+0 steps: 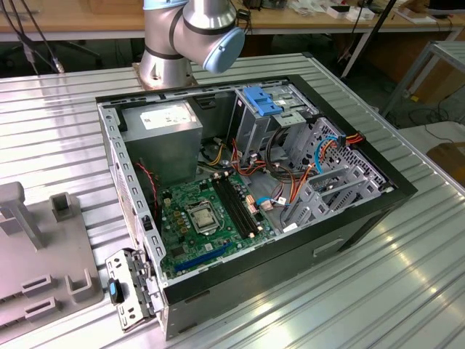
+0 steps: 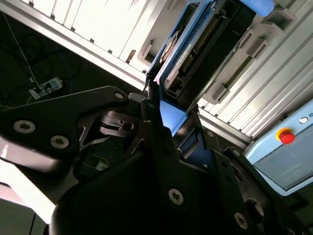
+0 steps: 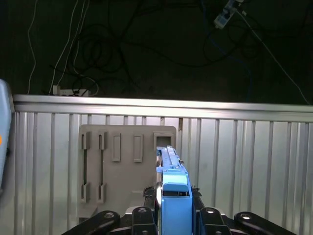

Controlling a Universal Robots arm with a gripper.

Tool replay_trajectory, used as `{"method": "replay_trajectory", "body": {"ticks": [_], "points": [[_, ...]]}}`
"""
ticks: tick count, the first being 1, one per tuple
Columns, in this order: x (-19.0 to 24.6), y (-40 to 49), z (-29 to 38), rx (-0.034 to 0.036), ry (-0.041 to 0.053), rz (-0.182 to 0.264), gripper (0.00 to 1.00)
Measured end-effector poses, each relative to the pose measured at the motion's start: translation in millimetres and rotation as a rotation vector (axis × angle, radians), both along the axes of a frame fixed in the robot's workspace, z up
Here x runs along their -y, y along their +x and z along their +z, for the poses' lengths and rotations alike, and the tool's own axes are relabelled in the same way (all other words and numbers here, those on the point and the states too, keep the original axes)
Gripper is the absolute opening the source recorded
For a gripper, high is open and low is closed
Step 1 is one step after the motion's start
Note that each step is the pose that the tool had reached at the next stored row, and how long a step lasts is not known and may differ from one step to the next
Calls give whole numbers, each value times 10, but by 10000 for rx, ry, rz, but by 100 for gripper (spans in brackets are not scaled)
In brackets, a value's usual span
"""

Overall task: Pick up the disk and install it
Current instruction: 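Pick up the disk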

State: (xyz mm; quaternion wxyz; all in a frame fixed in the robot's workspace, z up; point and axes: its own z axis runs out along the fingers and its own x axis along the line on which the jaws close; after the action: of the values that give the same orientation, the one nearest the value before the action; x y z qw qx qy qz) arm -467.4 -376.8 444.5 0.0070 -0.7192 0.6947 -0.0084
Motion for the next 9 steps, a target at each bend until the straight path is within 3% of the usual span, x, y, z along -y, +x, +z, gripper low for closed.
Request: {"method": "replay_trajectory", "body": {"ticks": [5,6,7,9], "points": [[0,0,88,-1,0,0,37],[0,0,103,-1,23,2,37],[0,1,115,-2,105,1,37],[0,0,136,0,106,0,37]]}}
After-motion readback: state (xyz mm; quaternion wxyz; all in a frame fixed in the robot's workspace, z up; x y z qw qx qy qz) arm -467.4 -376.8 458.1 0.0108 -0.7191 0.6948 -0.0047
